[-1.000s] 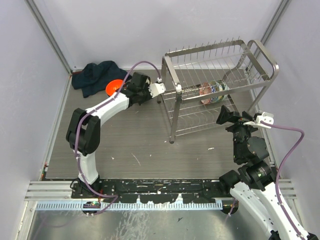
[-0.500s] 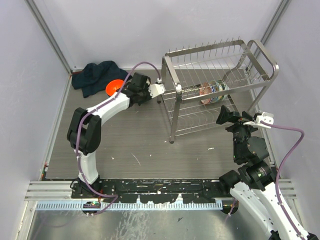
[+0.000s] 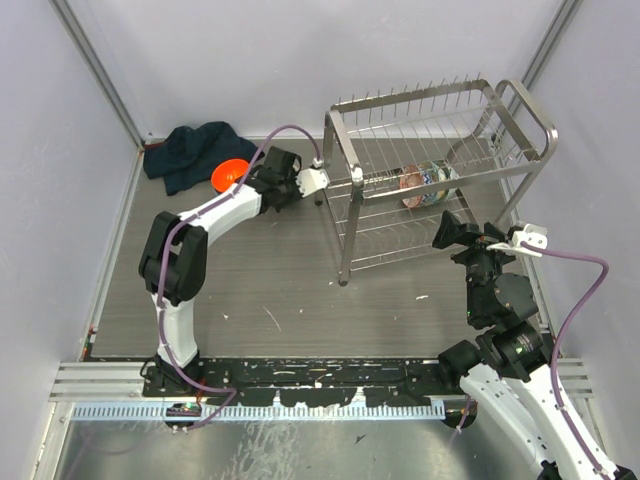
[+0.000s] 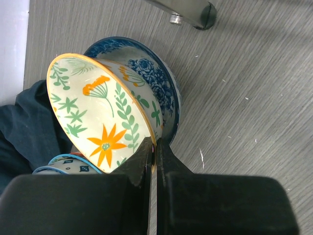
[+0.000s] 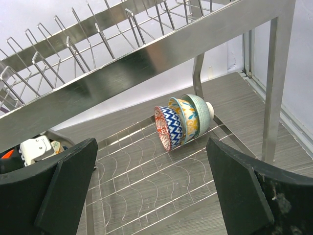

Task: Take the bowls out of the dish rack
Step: Place the bowl with the bowl, then adjust the dish rack at the center of the board.

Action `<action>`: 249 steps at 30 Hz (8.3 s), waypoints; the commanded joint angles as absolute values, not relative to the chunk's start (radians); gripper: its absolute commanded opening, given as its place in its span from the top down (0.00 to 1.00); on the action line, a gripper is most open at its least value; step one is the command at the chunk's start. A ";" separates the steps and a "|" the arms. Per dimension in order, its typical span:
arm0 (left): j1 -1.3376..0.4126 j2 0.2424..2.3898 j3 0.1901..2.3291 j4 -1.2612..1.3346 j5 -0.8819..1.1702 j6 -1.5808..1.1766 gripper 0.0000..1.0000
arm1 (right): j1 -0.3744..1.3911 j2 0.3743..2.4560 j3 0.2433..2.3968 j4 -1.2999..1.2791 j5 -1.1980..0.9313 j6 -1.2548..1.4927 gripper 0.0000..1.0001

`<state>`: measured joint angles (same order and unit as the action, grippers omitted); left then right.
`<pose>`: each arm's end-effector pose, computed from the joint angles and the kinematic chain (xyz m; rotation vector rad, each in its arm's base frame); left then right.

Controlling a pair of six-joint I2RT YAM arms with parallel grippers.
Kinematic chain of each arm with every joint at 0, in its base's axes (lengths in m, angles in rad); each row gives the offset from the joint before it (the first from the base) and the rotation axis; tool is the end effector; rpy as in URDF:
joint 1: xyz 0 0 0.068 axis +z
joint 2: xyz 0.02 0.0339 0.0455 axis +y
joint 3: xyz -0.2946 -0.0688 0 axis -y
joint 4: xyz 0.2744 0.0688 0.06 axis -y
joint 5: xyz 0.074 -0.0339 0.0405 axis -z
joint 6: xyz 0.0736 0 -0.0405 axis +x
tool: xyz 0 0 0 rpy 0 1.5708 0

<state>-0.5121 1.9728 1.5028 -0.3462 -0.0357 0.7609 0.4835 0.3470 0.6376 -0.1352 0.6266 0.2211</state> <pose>0.4443 -0.2467 0.2063 1.4083 1.9339 0.1600 0.1269 0.0179 0.3705 0.3309 1.4081 0.1343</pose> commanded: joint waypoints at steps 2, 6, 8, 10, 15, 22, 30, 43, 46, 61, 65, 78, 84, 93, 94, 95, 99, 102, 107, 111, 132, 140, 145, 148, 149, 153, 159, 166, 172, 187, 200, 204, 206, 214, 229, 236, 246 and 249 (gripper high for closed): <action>-0.510 1.992 1.568 -0.300 -0.072 0.752 1.00 | 0.490 0.349 0.650 -0.081 0.621 0.232 0.00; -0.514 2.000 1.575 -0.303 -0.075 0.749 0.99 | 0.489 0.352 0.650 -0.081 0.621 0.232 0.00; -0.517 2.003 1.576 -0.305 -0.074 0.749 0.99 | 0.489 0.351 0.649 -0.080 0.621 0.232 0.00; -0.520 2.006 1.578 -0.304 -0.074 0.746 0.99 | 0.490 0.350 0.649 -0.080 0.623 0.230 0.00; -0.531 2.010 1.584 -0.310 -0.073 0.746 0.98 | 0.489 0.350 0.649 -0.080 0.623 0.230 0.00; -0.559 2.014 1.577 -0.304 -0.088 0.748 0.98 | 0.489 0.345 0.650 -0.080 0.624 0.229 0.00; -0.578 2.010 1.560 -0.298 -0.118 0.752 0.97 | 0.489 0.344 0.650 -0.081 0.624 0.229 0.00; -0.594 2.039 1.571 -0.310 -0.187 0.740 0.93 | 0.490 0.339 0.652 -0.081 0.624 0.229 0.00; -0.594 2.043 1.574 -0.314 -0.199 0.739 0.93 | 0.489 0.341 0.651 -0.081 0.623 0.229 0.00; -0.593 2.048 1.588 -0.335 -0.217 0.728 0.76 | 0.489 0.340 0.649 -0.082 0.623 0.230 0.00; -0.594 2.041 1.584 -0.333 -0.225 0.722 0.68 | 0.489 0.341 0.648 -0.082 0.623 0.231 0.00; -0.605 1.941 1.520 -0.287 -0.283 0.662 0.57 | 0.489 0.348 0.649 -0.077 0.617 0.233 0.00; -0.620 1.882 1.478 -0.237 -0.356 0.626 0.55 | 0.489 0.363 0.649 -0.072 0.617 0.232 0.00; -0.630 1.849 1.444 -0.244 -0.413 0.592 0.55 | 0.490 0.374 0.646 -0.066 0.614 0.233 0.00; -0.630 1.846 1.441 -0.244 -0.422 0.584 0.55 | 0.489 0.376 0.644 -0.065 0.615 0.232 0.00; -0.630 1.840 1.437 -0.245 -0.430 0.577 0.55 | 0.489 0.379 0.644 -0.064 0.616 0.232 0.00; -0.634 1.791 1.385 -0.223 -0.471 0.532 0.55 | 0.489 0.407 0.642 -0.061 0.620 0.232 0.00; -0.636 1.734 1.324 -0.184 -0.529 0.481 0.56 | 0.489 0.427 0.635 -0.050 0.624 0.232 0.00; -0.639 1.616 1.215 -0.109 -0.621 0.375 0.55 | 0.490 0.475 0.625 -0.033 0.627 0.237 0.00; -0.639 1.501 1.126 -0.056 -0.618 0.245 0.51 | 0.489 0.524 0.600 -0.004 0.643 0.247 0.00; -0.854 1.176 0.621 0.594 -0.264 -0.114 0.33 | 0.488 0.838 0.502 0.221 0.832 0.240 0.00; -0.961 1.340 0.589 0.810 -0.263 -0.056 0.32 | 0.488 0.855 0.515 0.223 0.832 0.245 0.00; -1.032 1.423 0.589 0.919 -0.256 0.033 0.32 | 0.488 0.842 0.511 0.213 0.834 0.245 0.00; -1.054 1.451 0.595 0.935 -0.242 0.059 0.31 | 0.488 0.832 0.511 0.208 0.832 0.245 0.00; -1.056 1.460 0.597 0.940 -0.241 0.059 0.31 | 0.488 0.827 0.511 0.204 0.830 0.245 0.00; -1.058 1.503 0.615 0.950 -0.254 0.064 0.29 | 0.488 0.810 0.511 0.198 0.825 0.245 0.00; -1.059 1.583 0.648 1.014 -0.288 0.162 0.24 | 0.488 0.795 0.517 0.188 0.822 0.241 0.00; -1.041 1.635 0.693 1.030 -0.313 0.231 0.19 | 0.488 0.774 0.521 0.181 0.827 0.230 0.00; -0.988 1.652 0.716 1.022 -0.289 0.216 0.18 | 0.488 0.769 0.530 0.165 0.843 0.230 0.00; -0.882 1.691 0.799 0.940 -0.158 0.148 0.18 | 0.457 0.688 0.602 -0.084 1.161 0.294 0.00; -0.743 1.739 0.916 0.808 -0.001 0.089 0.18 | 0.260 0.747 0.609 -0.156 1.052 0.336 0.00; -0.714 1.766 0.972 0.764 0.036 0.089 0.18 | 0.232 0.776 0.614 -0.141 1.027 0.335 0.00; -0.708 1.782 1.002 0.739 0.050 0.090 0.18 | 0.216 0.790 0.617 -0.129 1.005 0.330 0.00; -0.680 1.849 1.103 0.682 0.097 0.073 0.18 | 0.159 0.874 0.639 -0.059 0.931 0.309 0.00; -0.628 1.925 1.216 0.607 0.157 0.055 0.18 | 0.047 0.966 0.600 0.160 0.762 0.276 0.12; -0.618 1.934 1.224 0.601 0.173 0.052 0.18 | -0.016 1.008 0.581 0.258 0.642 0.279 0.19; -0.598 1.964 1.270 0.556 0.218 0.048 0.18 | -0.075 1.079 0.605 0.305 0.572 0.290 0.29; -0.594 1.972 1.279 0.547 0.226 0.049 0.18 | -0.080 1.097 0.609 0.326 0.565 0.293 0.31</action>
